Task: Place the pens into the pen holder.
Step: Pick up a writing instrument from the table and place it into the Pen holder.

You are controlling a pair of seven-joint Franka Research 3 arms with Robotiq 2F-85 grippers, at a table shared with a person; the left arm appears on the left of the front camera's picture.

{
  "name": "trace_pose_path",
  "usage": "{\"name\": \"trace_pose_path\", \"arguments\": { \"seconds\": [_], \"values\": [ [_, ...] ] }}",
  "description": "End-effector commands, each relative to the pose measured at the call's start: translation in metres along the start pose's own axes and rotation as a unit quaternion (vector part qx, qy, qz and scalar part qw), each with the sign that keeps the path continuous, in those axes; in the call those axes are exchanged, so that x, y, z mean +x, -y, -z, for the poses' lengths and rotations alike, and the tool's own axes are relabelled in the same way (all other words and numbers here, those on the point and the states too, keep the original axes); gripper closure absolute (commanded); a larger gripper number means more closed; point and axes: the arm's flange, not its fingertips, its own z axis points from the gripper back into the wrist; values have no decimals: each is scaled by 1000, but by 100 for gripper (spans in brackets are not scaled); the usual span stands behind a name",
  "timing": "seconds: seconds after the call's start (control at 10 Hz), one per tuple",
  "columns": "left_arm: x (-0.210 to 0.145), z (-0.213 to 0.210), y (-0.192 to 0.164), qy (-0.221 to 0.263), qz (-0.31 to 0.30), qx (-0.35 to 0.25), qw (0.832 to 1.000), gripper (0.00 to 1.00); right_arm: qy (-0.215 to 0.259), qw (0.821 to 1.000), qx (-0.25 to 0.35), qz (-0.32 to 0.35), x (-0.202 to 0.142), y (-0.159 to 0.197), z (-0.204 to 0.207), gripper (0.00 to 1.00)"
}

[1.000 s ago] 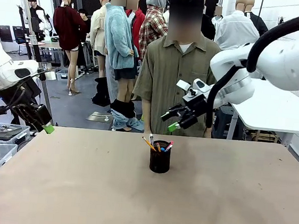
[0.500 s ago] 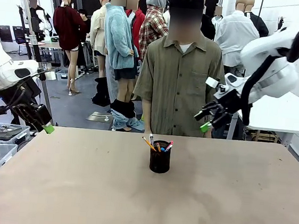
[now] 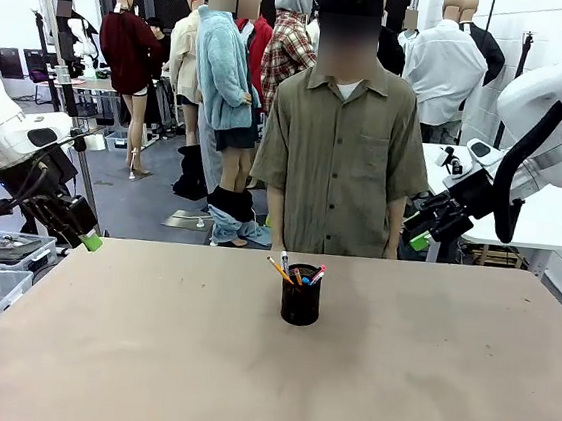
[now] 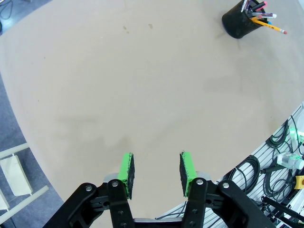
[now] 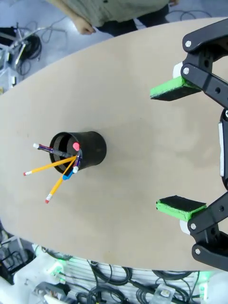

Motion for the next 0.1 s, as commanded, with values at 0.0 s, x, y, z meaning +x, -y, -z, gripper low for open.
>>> {"name": "trace_pose_path", "arguments": {
  "seconds": [0.0],
  "values": [
    [2,0,-1,2,-3,9,1000,48,0,1000,3,-9,6,3,4,0]
  ]
}}
